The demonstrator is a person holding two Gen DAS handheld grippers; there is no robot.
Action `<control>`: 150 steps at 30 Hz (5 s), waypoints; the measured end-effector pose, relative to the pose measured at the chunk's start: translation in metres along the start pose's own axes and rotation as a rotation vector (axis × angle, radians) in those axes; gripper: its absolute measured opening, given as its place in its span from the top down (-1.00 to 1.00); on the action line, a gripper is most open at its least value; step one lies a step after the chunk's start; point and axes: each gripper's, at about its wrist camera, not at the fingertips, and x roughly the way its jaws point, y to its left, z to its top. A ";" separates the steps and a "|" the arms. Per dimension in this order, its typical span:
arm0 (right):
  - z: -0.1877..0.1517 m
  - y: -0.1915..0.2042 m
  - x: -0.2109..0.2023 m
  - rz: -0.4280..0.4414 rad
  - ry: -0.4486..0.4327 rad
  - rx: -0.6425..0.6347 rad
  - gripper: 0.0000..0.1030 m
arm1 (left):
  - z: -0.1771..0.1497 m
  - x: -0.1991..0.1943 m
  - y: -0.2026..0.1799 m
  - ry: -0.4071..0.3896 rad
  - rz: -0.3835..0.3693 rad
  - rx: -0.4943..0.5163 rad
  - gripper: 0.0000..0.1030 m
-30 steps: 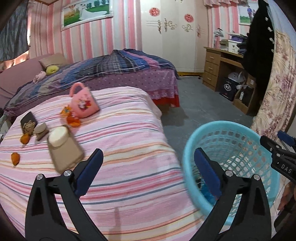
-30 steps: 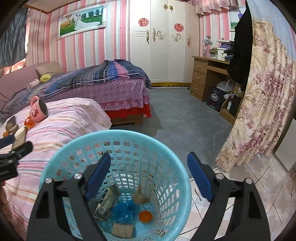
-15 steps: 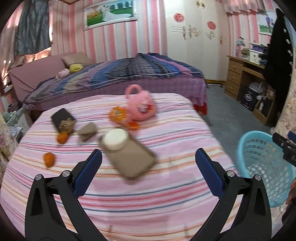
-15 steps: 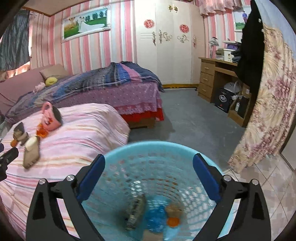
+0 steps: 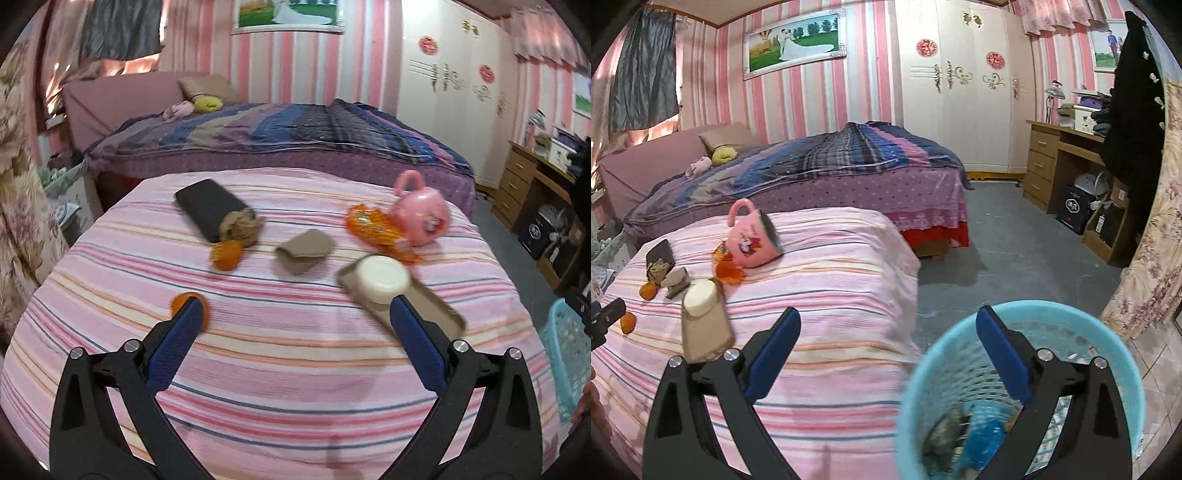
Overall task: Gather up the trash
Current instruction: 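Move both tools back over the bed toward the tangerine, then grasp the tangerine with the left tool while the right tool grasps the white round lid, then lift the tangerine with the left tool while the right tool lifts the lid, then carry the tangerine and the white lid toward the blue basket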
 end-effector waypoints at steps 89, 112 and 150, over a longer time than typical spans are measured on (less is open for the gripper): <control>-0.004 0.234 0.112 0.328 0.270 -0.278 -0.11 | -0.002 0.091 0.113 0.230 0.066 -0.054 0.38; 0.004 0.200 0.079 0.356 0.140 -0.273 -0.07 | -0.006 0.085 0.107 0.219 0.031 -0.035 0.64; -0.016 0.142 0.086 0.300 0.268 -0.172 -0.50 | -0.020 0.058 0.064 0.192 -0.030 0.001 0.68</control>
